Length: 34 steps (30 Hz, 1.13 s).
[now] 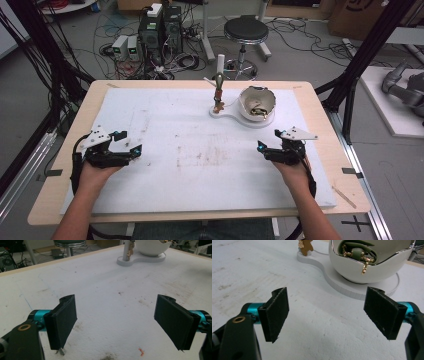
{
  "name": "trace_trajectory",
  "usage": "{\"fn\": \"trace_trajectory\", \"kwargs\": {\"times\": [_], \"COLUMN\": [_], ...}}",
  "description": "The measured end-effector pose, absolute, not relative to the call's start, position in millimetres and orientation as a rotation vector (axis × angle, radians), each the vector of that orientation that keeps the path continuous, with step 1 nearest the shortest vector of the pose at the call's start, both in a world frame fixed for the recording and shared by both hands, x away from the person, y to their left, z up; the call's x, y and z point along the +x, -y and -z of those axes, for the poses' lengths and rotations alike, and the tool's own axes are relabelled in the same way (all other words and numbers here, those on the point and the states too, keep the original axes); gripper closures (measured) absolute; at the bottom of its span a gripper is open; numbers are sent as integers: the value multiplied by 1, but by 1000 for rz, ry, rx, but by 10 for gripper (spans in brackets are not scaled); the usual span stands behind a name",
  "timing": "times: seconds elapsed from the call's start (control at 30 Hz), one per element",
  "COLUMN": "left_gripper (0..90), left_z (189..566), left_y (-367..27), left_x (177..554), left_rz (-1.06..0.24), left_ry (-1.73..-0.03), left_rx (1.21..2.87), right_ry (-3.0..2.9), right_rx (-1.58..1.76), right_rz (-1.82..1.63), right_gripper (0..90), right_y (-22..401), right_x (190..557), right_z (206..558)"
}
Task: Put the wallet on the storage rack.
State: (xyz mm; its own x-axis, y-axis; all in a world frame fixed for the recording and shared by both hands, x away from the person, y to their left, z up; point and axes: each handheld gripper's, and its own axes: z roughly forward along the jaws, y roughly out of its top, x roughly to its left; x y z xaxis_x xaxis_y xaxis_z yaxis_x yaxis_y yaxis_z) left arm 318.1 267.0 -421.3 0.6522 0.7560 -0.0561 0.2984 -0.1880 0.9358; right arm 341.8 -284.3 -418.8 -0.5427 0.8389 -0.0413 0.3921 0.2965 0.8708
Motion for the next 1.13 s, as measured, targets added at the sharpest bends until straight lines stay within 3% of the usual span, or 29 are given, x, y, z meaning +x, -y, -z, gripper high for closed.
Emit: {"fn": "trace_trajectory", "kwargs": {"times": [1.13], "left_gripper": [183], "left_z": [428], "left_y": [-254], "left_x": [328], "left_rz": [-478], "left_ry": [-822], "left_rx": [1802], "right_ry": [-2034], "right_rx": [1129], "right_rz": [-1156], "right_gripper": [207], "right_y": [301], "right_x": [335], "right_z": [423]}}
